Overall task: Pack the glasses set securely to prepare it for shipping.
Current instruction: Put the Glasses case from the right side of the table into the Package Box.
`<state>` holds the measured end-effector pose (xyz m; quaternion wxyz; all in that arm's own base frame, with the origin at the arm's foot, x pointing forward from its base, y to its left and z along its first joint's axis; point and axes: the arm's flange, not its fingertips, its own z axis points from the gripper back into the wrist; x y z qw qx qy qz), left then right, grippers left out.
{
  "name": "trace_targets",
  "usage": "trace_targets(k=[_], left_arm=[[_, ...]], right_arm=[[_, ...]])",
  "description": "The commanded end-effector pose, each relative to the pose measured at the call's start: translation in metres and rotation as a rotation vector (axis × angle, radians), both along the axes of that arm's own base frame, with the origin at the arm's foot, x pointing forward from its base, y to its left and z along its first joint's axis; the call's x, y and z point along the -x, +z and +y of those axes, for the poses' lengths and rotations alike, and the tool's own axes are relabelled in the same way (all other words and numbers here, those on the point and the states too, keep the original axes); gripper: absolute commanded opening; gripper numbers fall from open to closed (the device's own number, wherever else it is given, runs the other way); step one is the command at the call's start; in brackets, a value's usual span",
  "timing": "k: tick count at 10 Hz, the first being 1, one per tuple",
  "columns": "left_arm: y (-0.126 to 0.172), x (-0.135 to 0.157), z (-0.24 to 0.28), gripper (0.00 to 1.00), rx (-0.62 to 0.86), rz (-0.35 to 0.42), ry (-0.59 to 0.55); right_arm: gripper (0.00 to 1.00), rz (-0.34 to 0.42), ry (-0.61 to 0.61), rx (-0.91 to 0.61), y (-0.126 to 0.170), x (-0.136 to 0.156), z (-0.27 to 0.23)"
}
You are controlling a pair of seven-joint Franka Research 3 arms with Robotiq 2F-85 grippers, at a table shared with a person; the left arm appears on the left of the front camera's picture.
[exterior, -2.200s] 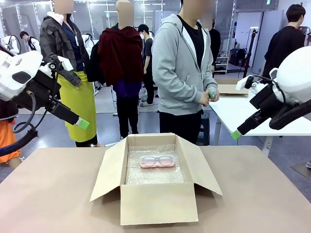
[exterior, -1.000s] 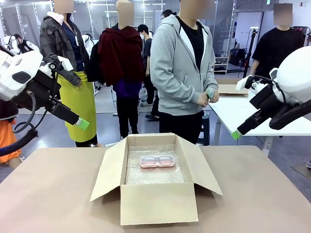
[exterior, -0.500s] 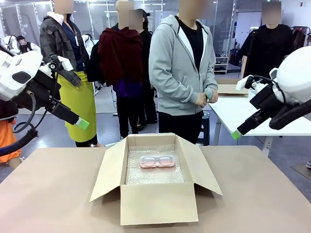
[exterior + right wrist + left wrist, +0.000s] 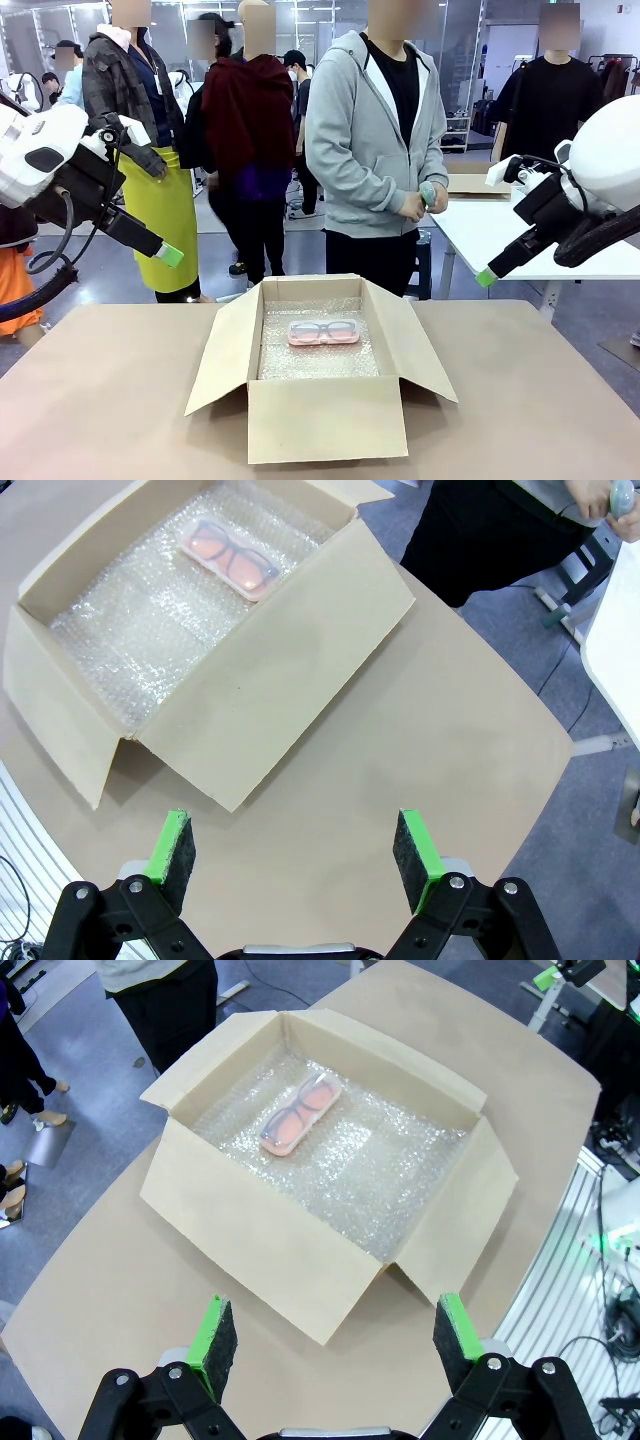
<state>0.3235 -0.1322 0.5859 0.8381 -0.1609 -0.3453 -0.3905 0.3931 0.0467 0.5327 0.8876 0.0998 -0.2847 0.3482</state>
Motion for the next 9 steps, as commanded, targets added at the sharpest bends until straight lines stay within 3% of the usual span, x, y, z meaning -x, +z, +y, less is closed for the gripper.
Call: trace_targets(k=[1,9], left_arm=[[0.0011,0.0007,0.0010,1.00,0.011,0.002,-0.006],[0.0011,0.0007,0.0010,1.00,0.011,0.002,-0.006]], right_arm=[[1.00,-0.007,-0.015,0.000,0.0005,0.0014,0.0020],[1.00,-0.007,-0.015,0.000,0.0005,0.0014,0.0020]])
